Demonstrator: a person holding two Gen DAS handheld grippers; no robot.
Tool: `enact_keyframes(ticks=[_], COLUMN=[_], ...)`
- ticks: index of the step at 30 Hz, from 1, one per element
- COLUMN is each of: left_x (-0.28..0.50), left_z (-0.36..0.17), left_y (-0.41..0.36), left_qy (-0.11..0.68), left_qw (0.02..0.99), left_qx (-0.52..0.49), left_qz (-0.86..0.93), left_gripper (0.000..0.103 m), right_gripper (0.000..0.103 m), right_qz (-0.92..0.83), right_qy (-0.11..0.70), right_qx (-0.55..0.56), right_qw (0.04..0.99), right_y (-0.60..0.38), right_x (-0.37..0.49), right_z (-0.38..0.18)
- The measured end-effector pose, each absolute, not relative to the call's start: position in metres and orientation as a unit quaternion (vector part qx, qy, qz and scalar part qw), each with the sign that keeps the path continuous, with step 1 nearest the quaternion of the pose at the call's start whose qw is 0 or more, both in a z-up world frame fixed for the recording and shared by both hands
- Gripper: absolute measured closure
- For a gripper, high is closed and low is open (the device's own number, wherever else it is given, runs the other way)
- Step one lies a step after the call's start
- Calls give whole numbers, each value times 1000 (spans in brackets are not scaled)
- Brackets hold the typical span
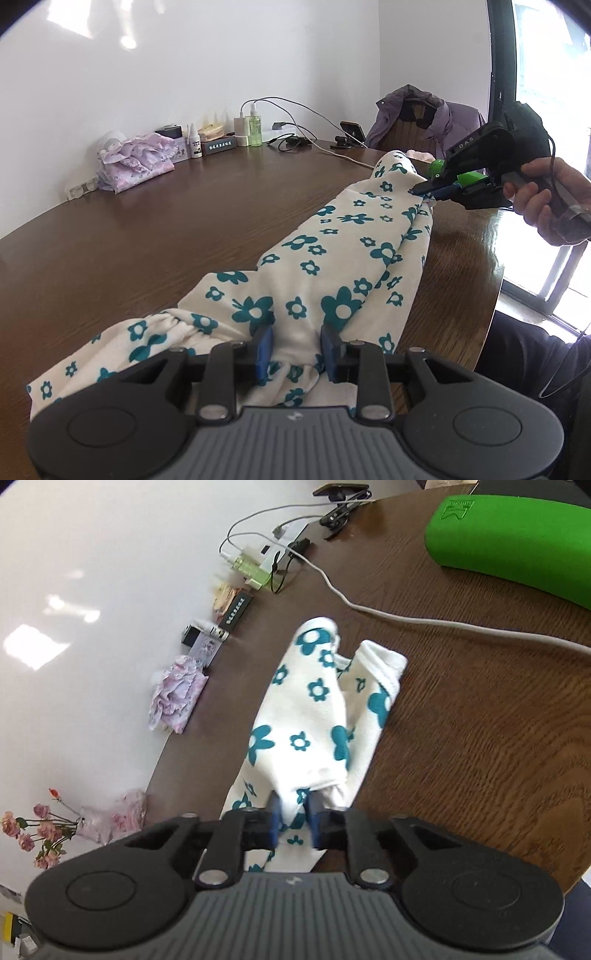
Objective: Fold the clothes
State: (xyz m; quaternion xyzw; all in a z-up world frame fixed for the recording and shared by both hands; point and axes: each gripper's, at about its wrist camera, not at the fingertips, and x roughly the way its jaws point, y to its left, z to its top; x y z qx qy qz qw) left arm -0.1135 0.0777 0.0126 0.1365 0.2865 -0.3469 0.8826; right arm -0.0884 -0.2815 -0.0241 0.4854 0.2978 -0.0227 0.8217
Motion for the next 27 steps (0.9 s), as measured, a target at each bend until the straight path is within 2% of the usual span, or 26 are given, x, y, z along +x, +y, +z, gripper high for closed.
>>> enact_keyframes(ticks=[5,11,14,15,18,21,22,23,25,26,27], left_x=[-114,-115,-113,-112,-112,-115,-114,-111,-102,-97,-93], left_z=[12,12,15,18,31,48,51,53,45,41,35], left_y=[79,78,78,78,75,69,66,62,50,42,38], left_qy=[284,280,287,291,295,271,263,256,269,279,288], left_qw=[881,883,882,881,882,886,884,882,877,875,876], left_qx=[139,139,136,137,141,120,104,91,100,109,118], left_qz=[-352,-350,-350,-348,-340,-357,-372,-386,-385,-380,-370], left_gripper=[74,74,74,74,75,71,62,55,55,57,59], right_gripper=[96,96,94,90,57,55,54,54,55,59,79], right_qz=[8,-26,-12,-7,9,1,-2,13,19,8,-4], right_qy=[211,240,258,264,258,239,234,243,271,277,283], right_qx=[448,450,415,403,373,317,299,293,297,289,279], right_qw=[869,860,872,877,891,918,925,925,916,916,918], right_y=[-270,-280,-277,-276,-289,-304,-309,-314,-320,-320,-319], right_x=[-95,-84,-83,-83,-97,-100,-98,-87,-58,-52,-46], right_z=[-6,-29,-28,-27,-2,20,25,23,12,7,2])
